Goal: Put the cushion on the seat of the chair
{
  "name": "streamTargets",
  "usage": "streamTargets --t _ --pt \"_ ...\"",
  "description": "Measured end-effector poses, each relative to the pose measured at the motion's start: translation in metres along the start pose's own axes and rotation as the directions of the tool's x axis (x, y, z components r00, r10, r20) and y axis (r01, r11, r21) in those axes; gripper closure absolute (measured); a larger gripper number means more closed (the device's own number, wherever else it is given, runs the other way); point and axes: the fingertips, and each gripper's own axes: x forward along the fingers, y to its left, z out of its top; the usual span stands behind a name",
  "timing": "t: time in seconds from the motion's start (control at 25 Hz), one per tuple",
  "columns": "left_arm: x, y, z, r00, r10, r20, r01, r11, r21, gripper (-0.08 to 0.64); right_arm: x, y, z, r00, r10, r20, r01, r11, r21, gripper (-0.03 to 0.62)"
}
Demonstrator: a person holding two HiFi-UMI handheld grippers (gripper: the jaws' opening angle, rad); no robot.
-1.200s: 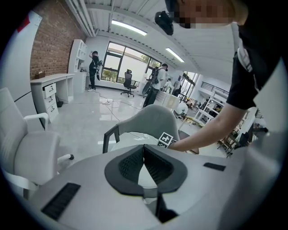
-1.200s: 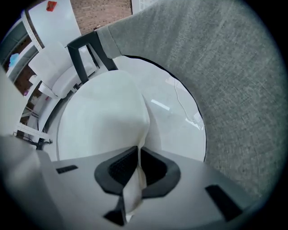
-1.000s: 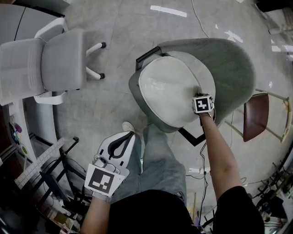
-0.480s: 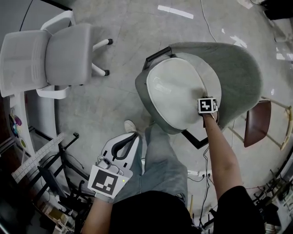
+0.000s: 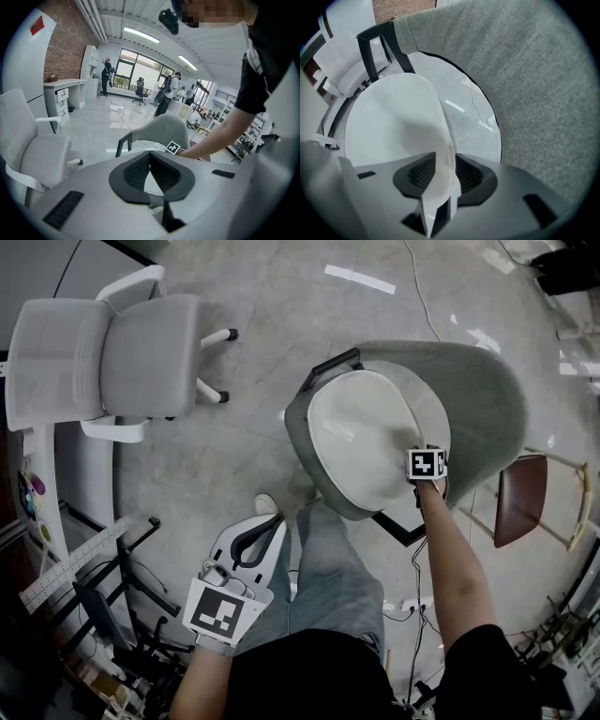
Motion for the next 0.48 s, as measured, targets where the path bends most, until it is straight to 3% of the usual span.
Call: streamTargets --t 0.12,0.32,0.48 --pt "-0.012 0.006 0.004 1.0 0.013 0.027 -0.013 1.0 0.006 0.548 -0.013 0.011 0.009 1.0 0.004 0.016 -0.004 1.0 -0.01 0.459" --pt "-0.038 0.022 0.013 0.996 0.042 0.074 -0.042 0.999 0.001 0.548 -0.043 0.039 0.029 0.999 -0.002 0.051 0.005 0.998 -0.063 0.548" --pt "-0.063 0.033 0.016 0.991 0.07 0.112 -0.069 0.998 -0.014 0.548 -0.069 0.077 0.042 0.997 0.032 0.073 -0.024 0.994 -0.11 0.581"
